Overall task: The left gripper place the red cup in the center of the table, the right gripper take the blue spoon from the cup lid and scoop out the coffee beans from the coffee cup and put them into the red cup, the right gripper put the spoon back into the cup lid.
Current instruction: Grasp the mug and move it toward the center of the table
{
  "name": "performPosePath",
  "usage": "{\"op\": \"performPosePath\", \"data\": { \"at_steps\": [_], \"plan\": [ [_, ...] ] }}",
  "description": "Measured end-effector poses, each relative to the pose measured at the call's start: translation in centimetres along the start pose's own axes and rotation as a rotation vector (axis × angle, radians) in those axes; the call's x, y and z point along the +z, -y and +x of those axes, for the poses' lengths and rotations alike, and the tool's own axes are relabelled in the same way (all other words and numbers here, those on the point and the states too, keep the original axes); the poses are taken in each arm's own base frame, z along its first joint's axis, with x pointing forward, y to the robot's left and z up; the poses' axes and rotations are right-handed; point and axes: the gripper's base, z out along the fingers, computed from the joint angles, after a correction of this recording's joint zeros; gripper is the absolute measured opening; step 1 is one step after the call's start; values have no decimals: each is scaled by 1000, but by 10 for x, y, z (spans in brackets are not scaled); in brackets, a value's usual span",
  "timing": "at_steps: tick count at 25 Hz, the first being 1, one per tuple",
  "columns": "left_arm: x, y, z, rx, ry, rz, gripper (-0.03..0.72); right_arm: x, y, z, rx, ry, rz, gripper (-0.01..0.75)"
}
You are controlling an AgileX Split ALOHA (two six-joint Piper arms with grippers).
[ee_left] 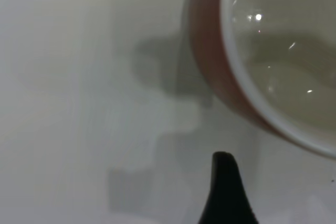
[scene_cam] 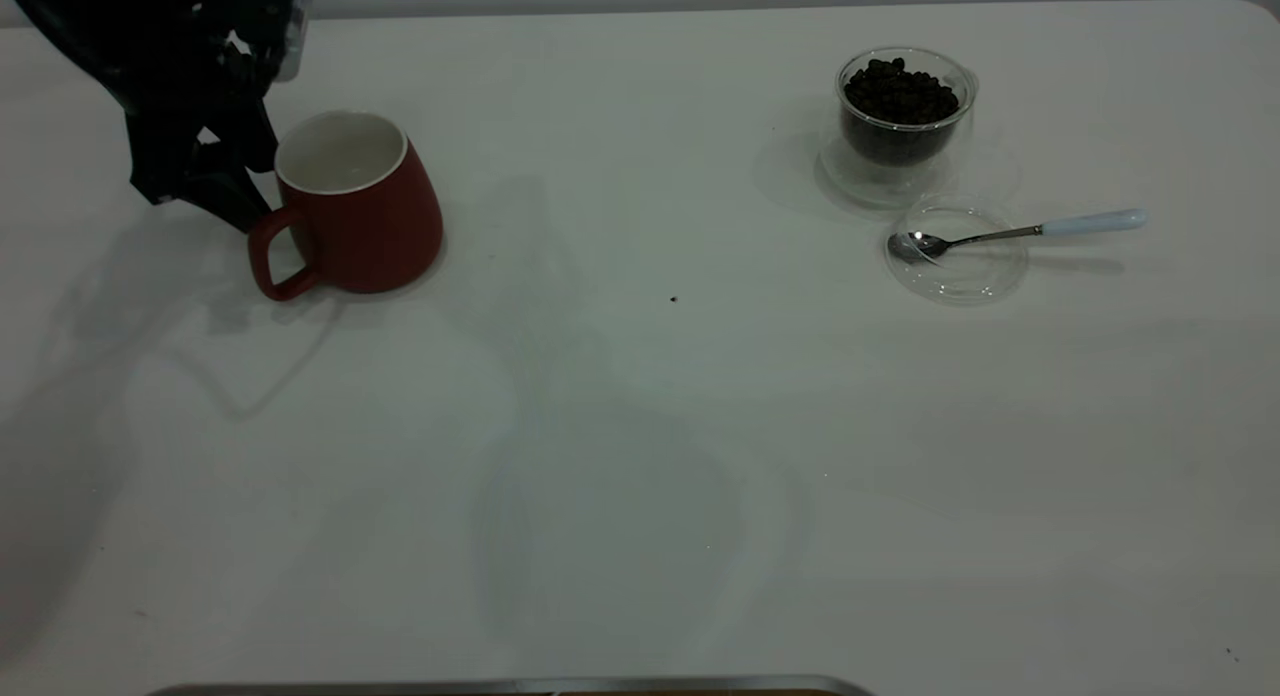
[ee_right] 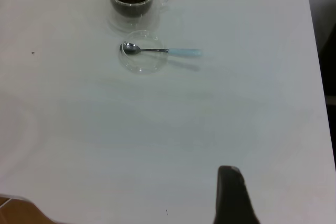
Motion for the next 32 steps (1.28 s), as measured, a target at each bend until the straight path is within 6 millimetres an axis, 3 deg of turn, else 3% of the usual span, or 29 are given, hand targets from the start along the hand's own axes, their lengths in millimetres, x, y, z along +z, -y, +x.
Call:
{"op": "performPosePath", "data": {
  "at_steps": [8,20,26,32],
  "plan": [
    [3,1,-8,105,16,3,586,0,0,0,0,0,0,496],
    [18,9,-51,185,85,7,586,0,0,0,0,0,1,496],
    [32,19,-82,175,129,14,586,0,0,0,0,0,1,496],
    [42,24,-96,160,140,7,547,0,0,0,0,0,1,496]
  ]
}}
